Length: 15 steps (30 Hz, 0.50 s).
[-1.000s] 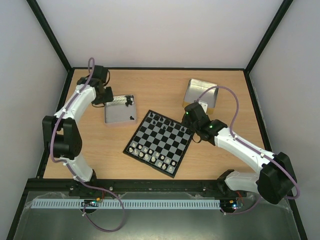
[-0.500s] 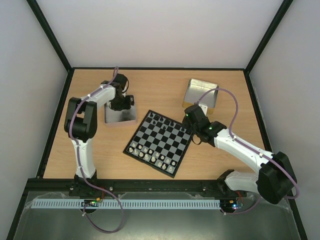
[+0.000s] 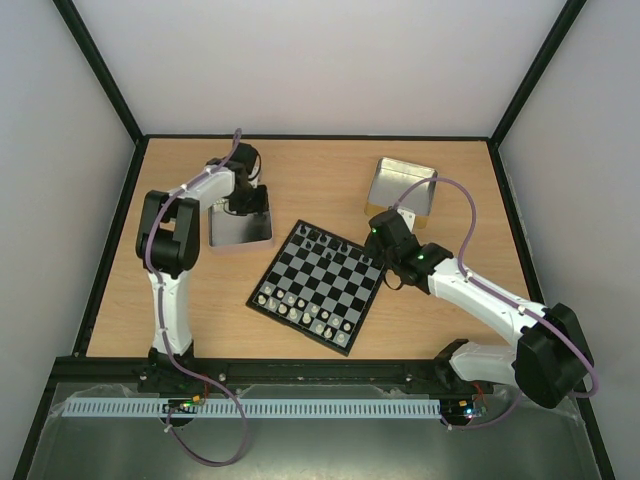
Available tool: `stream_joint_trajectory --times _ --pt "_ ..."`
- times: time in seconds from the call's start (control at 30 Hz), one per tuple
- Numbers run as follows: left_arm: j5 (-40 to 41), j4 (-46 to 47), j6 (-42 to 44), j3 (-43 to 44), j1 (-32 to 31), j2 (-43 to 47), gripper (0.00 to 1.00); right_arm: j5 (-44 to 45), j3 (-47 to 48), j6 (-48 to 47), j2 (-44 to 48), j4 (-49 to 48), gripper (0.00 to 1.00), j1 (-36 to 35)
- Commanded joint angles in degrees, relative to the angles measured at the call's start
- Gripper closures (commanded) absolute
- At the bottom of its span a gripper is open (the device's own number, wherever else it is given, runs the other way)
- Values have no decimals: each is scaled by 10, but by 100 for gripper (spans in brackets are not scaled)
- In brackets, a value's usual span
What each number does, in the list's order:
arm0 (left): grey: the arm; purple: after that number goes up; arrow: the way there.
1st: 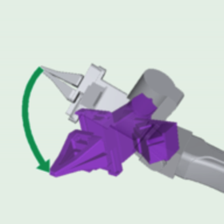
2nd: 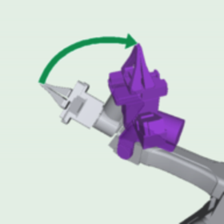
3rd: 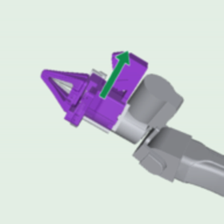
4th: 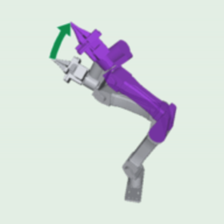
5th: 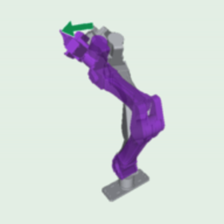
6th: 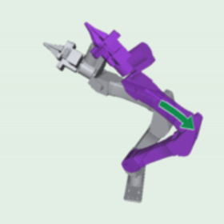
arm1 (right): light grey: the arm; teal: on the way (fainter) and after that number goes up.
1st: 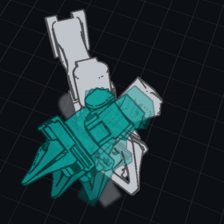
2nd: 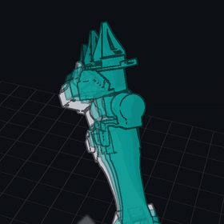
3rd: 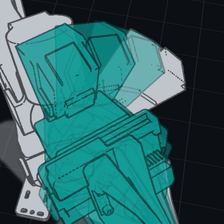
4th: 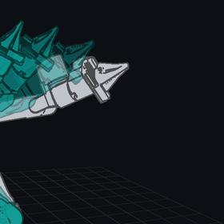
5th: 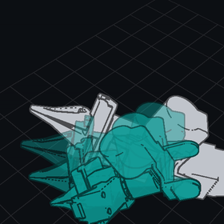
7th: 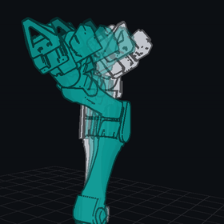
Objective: Set up the chess pieces on the board
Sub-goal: Pick up the chess piece from the storage box.
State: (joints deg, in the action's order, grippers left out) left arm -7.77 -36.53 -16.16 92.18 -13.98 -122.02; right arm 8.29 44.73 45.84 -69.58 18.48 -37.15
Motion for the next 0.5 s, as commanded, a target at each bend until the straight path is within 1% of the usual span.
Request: stream_joint_trajectory --times 0.0,0.2,0.4,0.47 --pt "-4 7 1 13 -3 -21 65 12 -8 10 10 -6 65 1" --pt "-7 17 5 16 -2 -37 74 13 -9 12 14 -5 66 1" --pt "-11 8 7 21 1 -40 89 16 -12 15 23 -3 66 1" --pt "-6 4 8 18 1 -32 90 12 -10 17 25 -3 66 1"
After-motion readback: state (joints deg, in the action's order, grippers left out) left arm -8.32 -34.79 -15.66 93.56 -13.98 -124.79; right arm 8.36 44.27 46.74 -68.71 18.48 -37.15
